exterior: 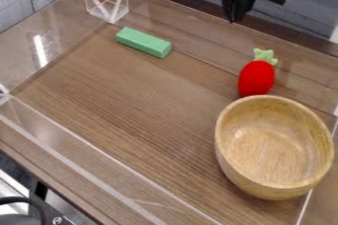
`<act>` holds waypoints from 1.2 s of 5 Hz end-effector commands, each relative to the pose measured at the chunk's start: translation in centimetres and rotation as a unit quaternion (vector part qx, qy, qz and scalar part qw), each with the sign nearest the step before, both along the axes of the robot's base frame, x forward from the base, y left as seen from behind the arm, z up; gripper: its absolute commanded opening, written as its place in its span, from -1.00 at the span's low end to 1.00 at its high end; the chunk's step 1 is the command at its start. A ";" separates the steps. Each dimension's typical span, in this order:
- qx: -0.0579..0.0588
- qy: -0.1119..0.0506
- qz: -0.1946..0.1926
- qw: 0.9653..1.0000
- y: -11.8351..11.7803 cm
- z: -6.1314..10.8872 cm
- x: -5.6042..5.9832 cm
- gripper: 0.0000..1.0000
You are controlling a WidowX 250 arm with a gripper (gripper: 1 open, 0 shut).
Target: Move the red object to the left side of the table
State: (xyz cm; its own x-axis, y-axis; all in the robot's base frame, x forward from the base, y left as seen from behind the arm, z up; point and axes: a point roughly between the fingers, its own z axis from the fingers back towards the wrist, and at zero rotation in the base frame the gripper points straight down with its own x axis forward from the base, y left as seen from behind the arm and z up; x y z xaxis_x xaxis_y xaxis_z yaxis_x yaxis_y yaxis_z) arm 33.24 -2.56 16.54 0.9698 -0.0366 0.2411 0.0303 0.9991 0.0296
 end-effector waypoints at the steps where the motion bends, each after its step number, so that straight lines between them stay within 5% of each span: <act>1: -0.005 -0.018 -0.018 1.000 -0.3 0.4 0.4 1.00; 3: -0.006 0.009 -0.044 0.999 -2.6 -3.7 1.3 1.00; 5: -0.005 0.035 -0.091 0.995 -4.7 -7.2 1.4 1.00; 6: -0.006 0.043 -0.109 0.993 -4.9 -9.6 2.3 1.00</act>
